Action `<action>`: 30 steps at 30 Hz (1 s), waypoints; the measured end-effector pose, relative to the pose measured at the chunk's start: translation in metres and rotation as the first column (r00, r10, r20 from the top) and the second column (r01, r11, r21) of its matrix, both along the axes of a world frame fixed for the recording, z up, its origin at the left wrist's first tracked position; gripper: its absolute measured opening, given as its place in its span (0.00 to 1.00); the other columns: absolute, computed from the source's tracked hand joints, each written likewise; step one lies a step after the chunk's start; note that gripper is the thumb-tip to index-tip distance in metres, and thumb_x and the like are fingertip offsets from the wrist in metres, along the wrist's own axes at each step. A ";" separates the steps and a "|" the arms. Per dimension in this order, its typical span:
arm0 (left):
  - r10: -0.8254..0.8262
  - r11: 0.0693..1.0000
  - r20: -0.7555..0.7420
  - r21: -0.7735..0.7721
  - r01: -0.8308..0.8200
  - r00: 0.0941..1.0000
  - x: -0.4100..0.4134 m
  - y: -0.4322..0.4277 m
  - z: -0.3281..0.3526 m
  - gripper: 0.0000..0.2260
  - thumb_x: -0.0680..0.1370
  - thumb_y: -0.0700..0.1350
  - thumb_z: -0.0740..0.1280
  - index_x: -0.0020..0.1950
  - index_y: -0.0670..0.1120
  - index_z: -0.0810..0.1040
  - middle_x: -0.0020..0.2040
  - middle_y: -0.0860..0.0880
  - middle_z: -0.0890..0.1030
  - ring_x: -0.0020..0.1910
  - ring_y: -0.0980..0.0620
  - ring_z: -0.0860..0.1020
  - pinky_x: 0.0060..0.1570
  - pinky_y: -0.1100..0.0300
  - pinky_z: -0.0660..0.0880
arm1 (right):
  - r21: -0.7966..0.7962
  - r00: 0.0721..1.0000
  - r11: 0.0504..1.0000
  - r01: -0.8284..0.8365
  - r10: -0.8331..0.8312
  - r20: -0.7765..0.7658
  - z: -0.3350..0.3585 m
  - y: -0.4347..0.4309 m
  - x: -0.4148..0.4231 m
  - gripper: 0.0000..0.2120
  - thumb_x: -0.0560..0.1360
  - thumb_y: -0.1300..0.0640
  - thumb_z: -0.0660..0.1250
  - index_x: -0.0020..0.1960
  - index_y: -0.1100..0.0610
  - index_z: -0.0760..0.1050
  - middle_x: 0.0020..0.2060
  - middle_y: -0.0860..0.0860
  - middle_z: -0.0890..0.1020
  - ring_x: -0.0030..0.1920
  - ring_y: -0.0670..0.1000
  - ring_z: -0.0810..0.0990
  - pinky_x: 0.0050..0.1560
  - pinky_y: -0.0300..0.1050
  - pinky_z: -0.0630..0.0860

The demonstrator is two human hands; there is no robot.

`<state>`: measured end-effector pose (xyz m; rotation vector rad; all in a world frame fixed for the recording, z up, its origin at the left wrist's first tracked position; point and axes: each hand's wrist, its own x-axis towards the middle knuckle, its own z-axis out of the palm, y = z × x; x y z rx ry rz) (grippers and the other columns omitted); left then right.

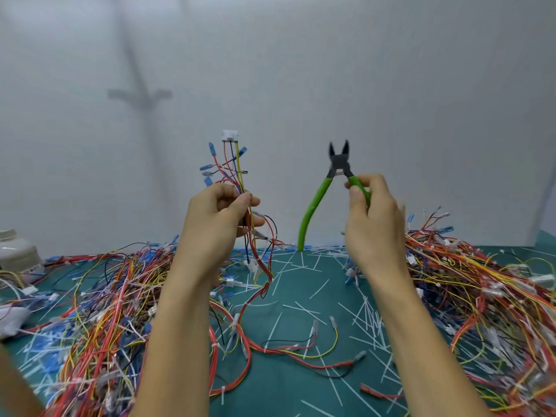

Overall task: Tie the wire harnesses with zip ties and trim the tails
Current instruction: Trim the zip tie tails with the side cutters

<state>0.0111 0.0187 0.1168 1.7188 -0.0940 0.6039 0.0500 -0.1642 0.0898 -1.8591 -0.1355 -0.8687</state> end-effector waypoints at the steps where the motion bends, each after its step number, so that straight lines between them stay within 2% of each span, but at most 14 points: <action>1: -0.005 1.000 -0.003 -0.007 0.005 1.000 0.001 -0.002 -0.001 0.07 0.82 0.39 0.62 0.54 0.37 0.77 0.47 0.46 0.84 0.35 0.56 0.83 0.31 0.69 0.75 | 0.111 0.991 0.988 -0.111 0.118 -0.059 0.002 0.001 -0.001 0.10 0.84 0.53 0.53 0.52 0.51 0.74 0.37 0.44 0.72 0.46 0.54 0.73 0.49 0.57 0.74; 3: -0.020 0.999 -0.003 -0.028 0.020 1.000 0.001 -0.006 -0.001 0.06 0.82 0.39 0.63 0.52 0.38 0.78 0.47 0.48 0.85 0.35 0.56 0.83 0.31 0.70 0.74 | 0.293 0.936 0.918 -0.267 0.319 -0.148 0.007 0.004 -0.006 0.17 0.81 0.41 0.52 0.46 0.50 0.74 0.38 0.43 0.71 0.41 0.46 0.72 0.44 0.51 0.71; 5: -0.037 0.998 -0.001 -0.045 0.037 0.999 0.002 -0.010 -0.002 0.06 0.82 0.38 0.63 0.51 0.40 0.80 0.46 0.49 0.86 0.37 0.56 0.84 0.32 0.70 0.75 | 0.292 0.866 0.882 -0.370 0.441 -0.234 0.009 0.010 -0.011 0.31 0.70 0.26 0.54 0.45 0.55 0.74 0.37 0.47 0.74 0.36 0.44 0.69 0.39 0.47 0.66; 6: -0.046 0.998 0.001 -0.051 0.046 0.999 0.002 -0.012 -0.002 0.06 0.81 0.38 0.64 0.51 0.41 0.80 0.45 0.50 0.86 0.38 0.55 0.84 0.34 0.70 0.76 | 0.254 0.846 0.879 -0.404 0.464 -0.261 0.009 0.012 -0.012 0.36 0.65 0.24 0.59 0.46 0.59 0.75 0.37 0.52 0.77 0.36 0.46 0.71 0.38 0.48 0.67; 7: -0.053 0.997 0.004 -0.058 0.053 0.999 0.002 -0.013 -0.002 0.06 0.81 0.37 0.64 0.51 0.42 0.81 0.45 0.50 0.87 0.39 0.55 0.85 0.36 0.69 0.77 | 0.214 0.840 0.881 -0.423 0.470 -0.272 0.009 0.014 -0.012 0.38 0.63 0.27 0.64 0.49 0.62 0.76 0.41 0.57 0.80 0.38 0.48 0.75 0.42 0.49 0.71; 9: -0.058 0.996 0.013 -0.073 0.058 0.998 0.002 -0.016 -0.002 0.07 0.80 0.36 0.64 0.49 0.44 0.81 0.45 0.51 0.87 0.41 0.55 0.85 0.39 0.68 0.78 | 0.146 0.835 0.880 -0.452 0.475 -0.278 0.009 0.016 -0.013 0.31 0.63 0.36 0.67 0.49 0.62 0.76 0.40 0.53 0.79 0.40 0.50 0.76 0.45 0.48 0.73; 11: -0.050 0.994 0.027 -0.100 0.053 0.998 0.001 -0.016 -0.001 0.07 0.80 0.36 0.65 0.48 0.45 0.81 0.45 0.51 0.87 0.41 0.55 0.85 0.39 0.68 0.78 | 0.098 0.805 0.859 -0.502 0.506 -0.311 0.012 0.017 -0.015 0.19 0.66 0.41 0.63 0.44 0.57 0.74 0.36 0.47 0.73 0.38 0.47 0.72 0.43 0.47 0.71; 12: -0.043 0.992 0.035 -0.114 0.047 0.998 0.001 -0.016 -0.001 0.08 0.80 0.36 0.65 0.48 0.45 0.81 0.45 0.51 0.86 0.41 0.56 0.85 0.38 0.69 0.77 | 0.082 0.782 0.842 -0.534 0.528 -0.332 0.012 0.017 -0.015 0.17 0.67 0.42 0.62 0.43 0.56 0.73 0.36 0.47 0.72 0.37 0.47 0.71 0.44 0.49 0.72; 16: -0.020 0.989 0.052 -0.149 0.028 0.998 -0.001 -0.012 0.001 0.09 0.80 0.36 0.64 0.47 0.47 0.81 0.45 0.52 0.86 0.40 0.57 0.85 0.37 0.70 0.77 | 0.080 0.717 0.800 -0.595 0.573 -0.397 0.014 0.014 -0.015 0.11 0.80 0.51 0.59 0.51 0.56 0.77 0.39 0.49 0.75 0.39 0.46 0.77 0.51 0.55 0.77; 18: -0.004 0.991 0.058 -0.133 0.012 0.998 -0.001 -0.011 0.001 0.09 0.81 0.36 0.63 0.47 0.46 0.81 0.45 0.52 0.86 0.39 0.58 0.84 0.35 0.72 0.76 | 0.017 0.781 0.844 -0.536 0.503 -0.370 0.018 0.010 -0.017 0.12 0.81 0.50 0.57 0.52 0.53 0.77 0.42 0.48 0.77 0.37 0.43 0.80 0.52 0.54 0.78; 20: 0.025 0.994 0.073 -0.105 -0.018 0.997 0.000 -0.011 0.000 0.08 0.81 0.35 0.63 0.48 0.44 0.80 0.46 0.51 0.85 0.37 0.60 0.83 0.33 0.74 0.74 | -0.104 0.889 0.910 -0.402 0.361 -0.280 0.021 0.004 -0.018 0.13 0.81 0.48 0.57 0.52 0.54 0.77 0.45 0.51 0.79 0.41 0.46 0.82 0.54 0.58 0.78; 22: 0.044 0.996 0.081 -0.087 -0.037 0.996 0.002 -0.011 -0.001 0.07 0.81 0.35 0.63 0.50 0.42 0.79 0.48 0.49 0.84 0.36 0.61 0.83 0.33 0.75 0.73 | -0.097 0.926 0.935 -0.342 0.319 -0.201 0.025 -0.002 -0.020 0.16 0.81 0.47 0.58 0.51 0.57 0.78 0.41 0.55 0.80 0.39 0.46 0.83 0.51 0.60 0.78; 26: 0.016 0.995 0.077 -0.102 -0.008 0.997 0.003 -0.014 -0.001 0.06 0.81 0.35 0.63 0.52 0.39 0.80 0.49 0.47 0.84 0.37 0.60 0.83 0.33 0.74 0.73 | 0.028 0.789 0.828 -0.560 0.543 -0.286 0.031 -0.010 -0.030 0.17 0.81 0.46 0.59 0.46 0.57 0.80 0.32 0.53 0.82 0.35 0.52 0.85 0.39 0.50 0.82; 30: -0.039 0.990 0.072 -0.136 0.048 0.997 0.001 -0.017 0.000 0.06 0.80 0.35 0.64 0.52 0.40 0.81 0.47 0.48 0.86 0.39 0.58 0.84 0.35 0.73 0.74 | 0.022 0.696 0.767 -0.641 0.594 -0.403 0.027 0.001 -0.031 0.21 0.81 0.45 0.59 0.44 0.61 0.79 0.32 0.57 0.83 0.35 0.59 0.85 0.36 0.48 0.80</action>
